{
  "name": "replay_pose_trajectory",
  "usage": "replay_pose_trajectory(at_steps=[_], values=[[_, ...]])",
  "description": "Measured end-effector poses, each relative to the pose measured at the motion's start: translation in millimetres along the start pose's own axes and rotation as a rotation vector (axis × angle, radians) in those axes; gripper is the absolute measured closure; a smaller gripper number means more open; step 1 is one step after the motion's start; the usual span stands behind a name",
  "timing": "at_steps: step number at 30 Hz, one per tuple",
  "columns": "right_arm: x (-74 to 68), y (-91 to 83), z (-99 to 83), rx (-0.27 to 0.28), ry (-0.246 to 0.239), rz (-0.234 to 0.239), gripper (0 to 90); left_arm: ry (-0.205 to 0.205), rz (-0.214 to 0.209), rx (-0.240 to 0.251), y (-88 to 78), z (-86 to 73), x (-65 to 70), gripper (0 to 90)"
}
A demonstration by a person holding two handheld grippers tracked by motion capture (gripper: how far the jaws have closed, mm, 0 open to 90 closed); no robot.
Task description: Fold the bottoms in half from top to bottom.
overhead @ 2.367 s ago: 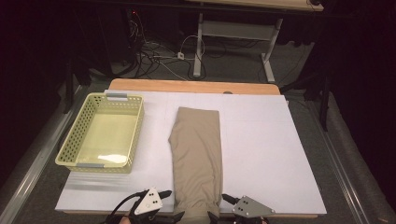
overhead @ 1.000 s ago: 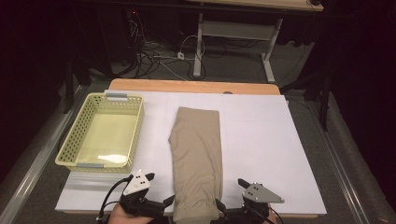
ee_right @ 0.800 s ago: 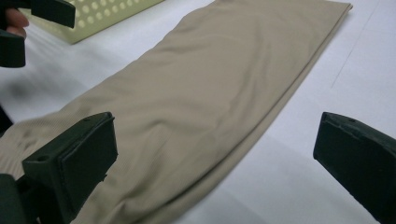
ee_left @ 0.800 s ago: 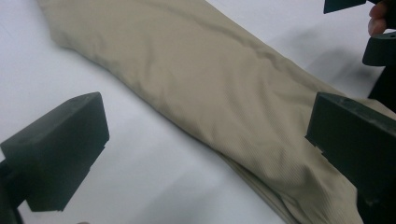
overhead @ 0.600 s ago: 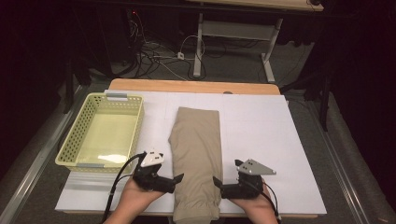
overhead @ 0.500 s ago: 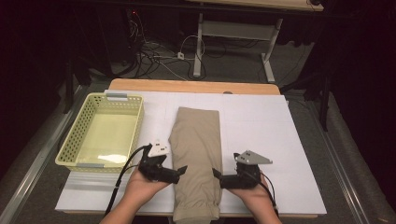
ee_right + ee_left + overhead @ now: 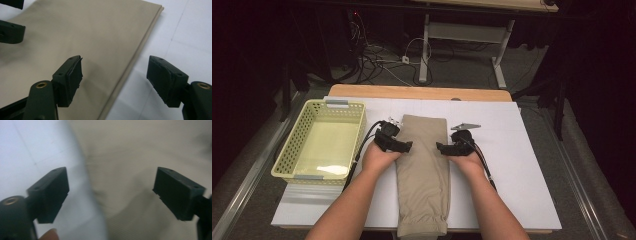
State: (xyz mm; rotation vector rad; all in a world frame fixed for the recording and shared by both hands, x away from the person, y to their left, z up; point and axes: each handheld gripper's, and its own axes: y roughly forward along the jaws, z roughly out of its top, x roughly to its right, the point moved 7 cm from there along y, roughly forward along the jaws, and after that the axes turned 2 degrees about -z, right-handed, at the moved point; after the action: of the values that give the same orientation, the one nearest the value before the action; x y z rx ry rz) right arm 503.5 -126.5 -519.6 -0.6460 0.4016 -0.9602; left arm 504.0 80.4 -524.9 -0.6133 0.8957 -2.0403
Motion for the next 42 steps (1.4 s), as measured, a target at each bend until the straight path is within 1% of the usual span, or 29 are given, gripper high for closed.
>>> replay_pose_trajectory(at_steps=[1, 2, 4, 5, 6, 7, 8, 9, 12, 13, 14, 15, 16, 17, 20, 22, 23, 25, 27, 30, 33, 34, 36, 37, 38, 39, 40, 41, 42], values=[[1.4, 5.0, 3.1, -0.013, -0.004, -0.004, 29.3, -0.009, -0.016, -0.002, 2.6, 0.0, -2.4, 16.3], [2.0, 9.4, 6.3, -0.017, -0.007, -0.008, 29.2, -0.020, -0.015, 0.019, 3.3, 1.8, -3.3, 17.5], [2.2, 16.8, 10.1, -0.018, -0.006, -0.021, 28.4, -0.025, -0.010, 0.036, 5.5, 3.4, -2.5, 22.3], [1.0, 19.5, 10.9, -0.015, -0.007, -0.021, 27.6, -0.014, -0.007, 0.043, 6.4, 3.7, -0.5, 25.1], [0.2, 21.4, 11.5, -0.015, -0.023, -0.030, 27.4, -0.001, -0.010, 0.050, 6.7, 3.7, 1.7, 29.4], [-0.6, 22.4, 12.1, -0.020, -0.034, -0.034, 29.9, 0.005, -0.015, 0.054, 7.0, 3.8, 3.8, 35.1], [-2.2, 22.1, 12.7, -0.022, -0.053, -0.024, 38.3, 0.012, -0.021, 0.059, 7.4, 4.2, 6.6, 39.4], [-5.2, 21.4, 12.7, -0.015, -0.077, 0.002, 45.6, 0.016, -0.027, 0.061, 7.6, 4.4, 8.6, 45.8], [-9.6, 21.4, 12.1, 0.002, -0.069, 0.023, 61.5, 0.018, -0.050, 0.066, 8.3, 5.2, 14.4, 60.8], [-10.3, 21.3, 12.0, 0.004, -0.062, 0.033, 68.9, 0.015, -0.071, 0.066, 8.5, 5.5, 16.3, 67.1], [-11.2, 21.3, 12.1, 0.007, -0.056, 0.049, 77.2, 0.010, -0.084, 0.064, 8.5, 5.7, 17.9, 76.0], [-12.9, 21.4, 12.2, 0.006, -0.053, 0.071, 81.1, 0.010, -0.081, 0.069, 8.5, 5.8, 18.8, 79.7], [-13.4, 21.4, 12.4, 0.006, -0.060, 0.071, 82.4, 0.021, -0.078, 0.070, 8.1, 5.6, 19.1, 80.4], [-14.3, 21.1, 12.7, 0.006, -0.070, 0.064, 83.2, 0.026, -0.078, 0.071, 7.4, 5.5, 19.5, 81.0], [-16.9, 18.1, 14.2, -0.001, -0.077, 0.053, 83.9, 0.038, -0.080, 0.076, 2.8, 7.0, 19.0, 81.5], [-17.3, 15.0, 18.0, 0.013, -0.082, 0.046, 83.9, 0.031, -0.083, 0.095, -1.4, 9.8, 17.3, 81.6], [-17.2, 13.7, 20.2, 0.018, -0.080, 0.045, 83.9, 0.028, -0.088, 0.100, -3.4, 11.9, 16.3, 81.6], [-16.9, 11.0, 26.3, 0.028, -0.089, 0.038, 84.0, 0.036, -0.075, 0.106, -5.8, 16.0, 14.8, 81.7], [-17.4, 7.7, 35.9, 0.043, -0.087, 0.030, 83.9, 0.030, -0.073, 0.126, -10.1, 23.3, 12.2, 81.8], [-16.5, 2.8, 51.7, 0.078, -0.090, 0.014, 84.0, 0.031, -0.064, 0.166, -20.9, 40.2, 8.4, 81.8], [-14.3, -6.2, 72.0, 0.117, -0.100, 0.000, 84.0, 0.057, -0.036, 0.220, -39.4, 64.4, 5.6, 81.9], [-12.9, -11.2, 81.5, 0.139, -0.102, -0.004, 83.9, 0.066, -0.026, 0.234, -44.1, 70.2, 4.7, 81.9], [-10.8, -19.7, 95.4, 0.179, -0.097, -0.016, 83.8, 0.089, -0.007, 0.286, -57.3, 83.9, 3.3, 81.8], [-10.1, -24.6, 103.2, 0.212, -0.094, -0.023, 83.1, 0.099, 0.007, 0.302, -61.3, 88.4, 2.3, 81.7], [-9.3, -28.3, 108.7, 0.232, -0.093, -0.033, 79.0, 0.107, 0.024, 0.302, -62.3, 90.7, 0.7, 81.0], [-8.3, -28.9, 112.1, 0.241, -0.092, -0.038, 67.8, 0.104, 0.043, 0.293, -60.4, 90.9, -1.6, 75.3], [-7.2, -27.1, 112.1, 0.231, -0.081, -0.044, 57.0, 0.075, 0.051, 0.263, -56.7, 88.9, -4.5, 59.1], [-5.9, -24.7, 109.7, 0.213, -0.073, -0.047, 53.9, 0.040, 0.036, 0.227, -52.9, 85.0, -6.7, 45.9], [-5.7, -22.9, 105.9, 0.198, -0.065, -0.037, 51.8, 0.029, 0.026, 0.198, -49.9, 80.0, -7.8, 41.1]])
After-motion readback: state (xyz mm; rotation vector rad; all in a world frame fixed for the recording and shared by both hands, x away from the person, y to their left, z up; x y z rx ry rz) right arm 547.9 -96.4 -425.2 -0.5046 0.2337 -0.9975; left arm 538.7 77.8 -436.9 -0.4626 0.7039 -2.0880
